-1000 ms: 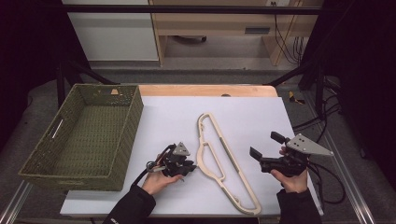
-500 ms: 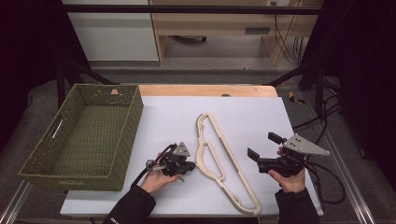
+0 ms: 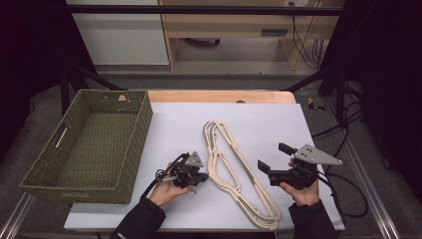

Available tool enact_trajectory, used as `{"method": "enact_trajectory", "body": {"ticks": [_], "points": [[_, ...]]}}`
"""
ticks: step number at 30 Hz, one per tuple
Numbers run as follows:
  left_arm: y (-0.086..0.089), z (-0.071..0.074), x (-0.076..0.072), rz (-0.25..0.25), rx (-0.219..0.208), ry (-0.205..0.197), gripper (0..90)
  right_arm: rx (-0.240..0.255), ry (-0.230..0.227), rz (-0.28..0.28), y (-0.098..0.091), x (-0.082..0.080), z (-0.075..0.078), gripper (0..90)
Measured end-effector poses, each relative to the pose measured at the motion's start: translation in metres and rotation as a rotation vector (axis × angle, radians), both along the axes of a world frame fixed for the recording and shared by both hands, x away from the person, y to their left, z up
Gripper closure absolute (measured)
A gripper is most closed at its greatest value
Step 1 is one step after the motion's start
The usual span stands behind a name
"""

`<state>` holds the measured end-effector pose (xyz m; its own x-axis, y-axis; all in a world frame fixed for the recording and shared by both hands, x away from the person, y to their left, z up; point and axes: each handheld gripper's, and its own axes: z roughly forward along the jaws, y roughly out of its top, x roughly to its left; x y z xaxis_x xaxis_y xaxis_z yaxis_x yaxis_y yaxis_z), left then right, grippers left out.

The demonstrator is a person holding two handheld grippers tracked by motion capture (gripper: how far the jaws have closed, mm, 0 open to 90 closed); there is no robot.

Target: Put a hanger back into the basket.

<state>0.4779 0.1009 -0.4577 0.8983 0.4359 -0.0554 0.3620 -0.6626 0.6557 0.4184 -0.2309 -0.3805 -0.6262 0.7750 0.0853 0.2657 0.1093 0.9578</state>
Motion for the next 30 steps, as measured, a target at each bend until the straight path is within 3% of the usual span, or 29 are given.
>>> {"method": "enact_trajectory", "body": {"ticks": [5, 9, 17, 30], "points": [[-0.001, 0.008, -0.003, 0.007, -0.002, 0.013, 88.5, -0.019, 0.028, 0.044, 0.015, 0.001, -0.005, 6.5], [-0.003, 0.006, -0.004, 0.003, 0.017, 0.015, 88.5, -0.038, 0.050, 0.075, 0.024, 0.003, -0.010, 6.6], [-0.003, -0.005, -0.002, -0.011, 0.023, 0.002, 88.4, -0.040, 0.040, 0.072, 0.024, 0.002, -0.010, 6.6], [-0.001, -0.010, -0.002, 0.010, -0.024, 0.006, 87.5, -0.022, 0.010, 0.043, 0.017, 0.000, -0.004, 5.3]]}}
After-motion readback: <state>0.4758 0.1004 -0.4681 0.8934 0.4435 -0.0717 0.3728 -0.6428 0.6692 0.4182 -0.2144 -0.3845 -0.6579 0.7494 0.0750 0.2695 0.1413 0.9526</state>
